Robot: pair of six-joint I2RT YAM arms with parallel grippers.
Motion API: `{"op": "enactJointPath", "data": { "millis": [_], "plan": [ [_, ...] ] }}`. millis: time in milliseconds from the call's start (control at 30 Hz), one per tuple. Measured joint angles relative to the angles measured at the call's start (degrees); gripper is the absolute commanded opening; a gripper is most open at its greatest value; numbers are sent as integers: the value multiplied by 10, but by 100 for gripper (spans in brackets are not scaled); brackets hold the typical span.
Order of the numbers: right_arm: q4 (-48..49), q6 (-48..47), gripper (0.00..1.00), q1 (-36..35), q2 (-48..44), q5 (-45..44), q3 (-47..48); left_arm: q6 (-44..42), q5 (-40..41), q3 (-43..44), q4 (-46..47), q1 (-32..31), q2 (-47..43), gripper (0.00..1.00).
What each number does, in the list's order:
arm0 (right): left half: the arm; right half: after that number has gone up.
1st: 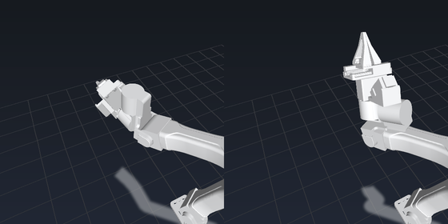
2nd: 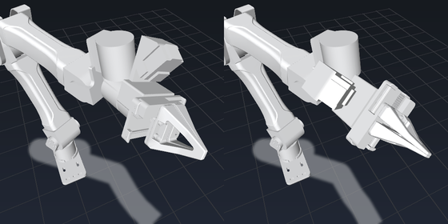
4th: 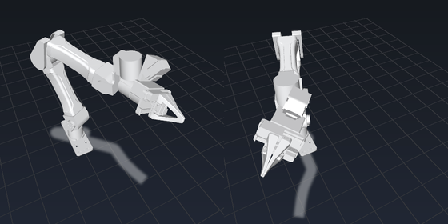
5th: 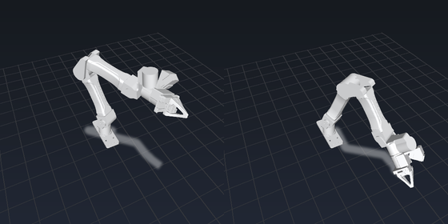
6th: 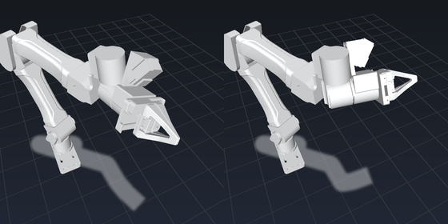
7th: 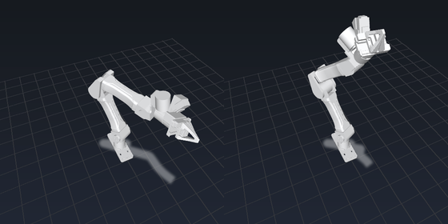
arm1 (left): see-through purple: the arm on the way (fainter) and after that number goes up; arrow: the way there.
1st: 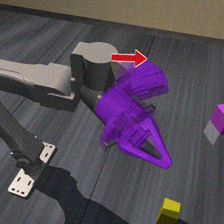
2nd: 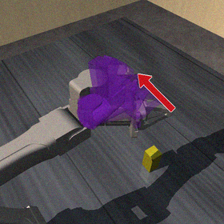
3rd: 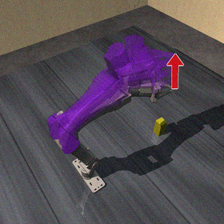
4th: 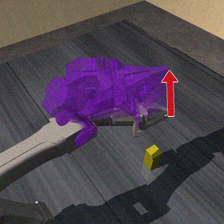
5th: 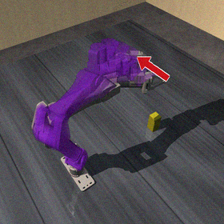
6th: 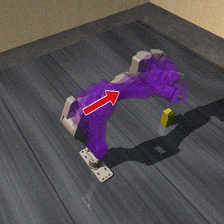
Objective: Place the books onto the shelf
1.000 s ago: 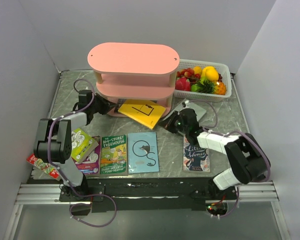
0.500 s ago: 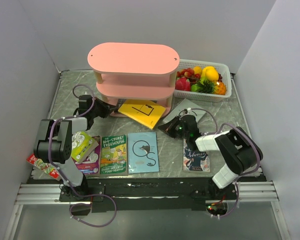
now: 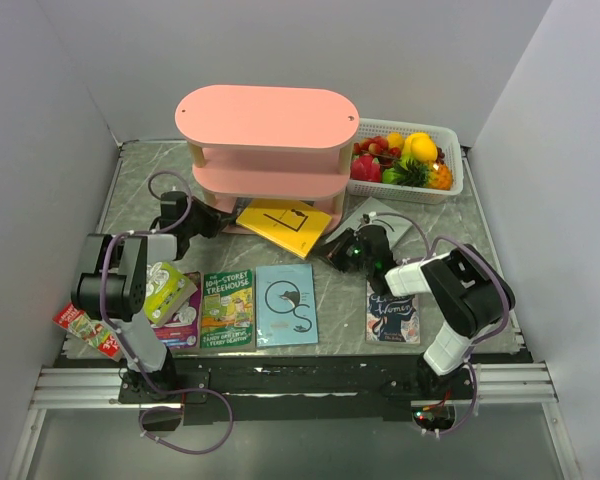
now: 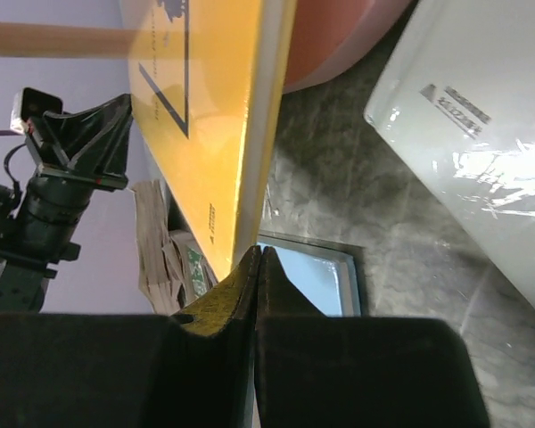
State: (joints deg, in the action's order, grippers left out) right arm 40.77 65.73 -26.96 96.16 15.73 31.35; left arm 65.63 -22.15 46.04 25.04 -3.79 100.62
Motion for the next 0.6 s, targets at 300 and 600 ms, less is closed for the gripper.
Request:
{"op": "enactJointPath", "data": {
  "millis": [300, 600],
  "plan": [
    [-12, -9, 0, 0, 8, 5, 25, 0, 0, 15, 3, -4, 18, 1],
    [-42, -25, 0, 0, 18, 14, 53, 0, 0, 20, 16, -4, 23, 1]
  ]
}}
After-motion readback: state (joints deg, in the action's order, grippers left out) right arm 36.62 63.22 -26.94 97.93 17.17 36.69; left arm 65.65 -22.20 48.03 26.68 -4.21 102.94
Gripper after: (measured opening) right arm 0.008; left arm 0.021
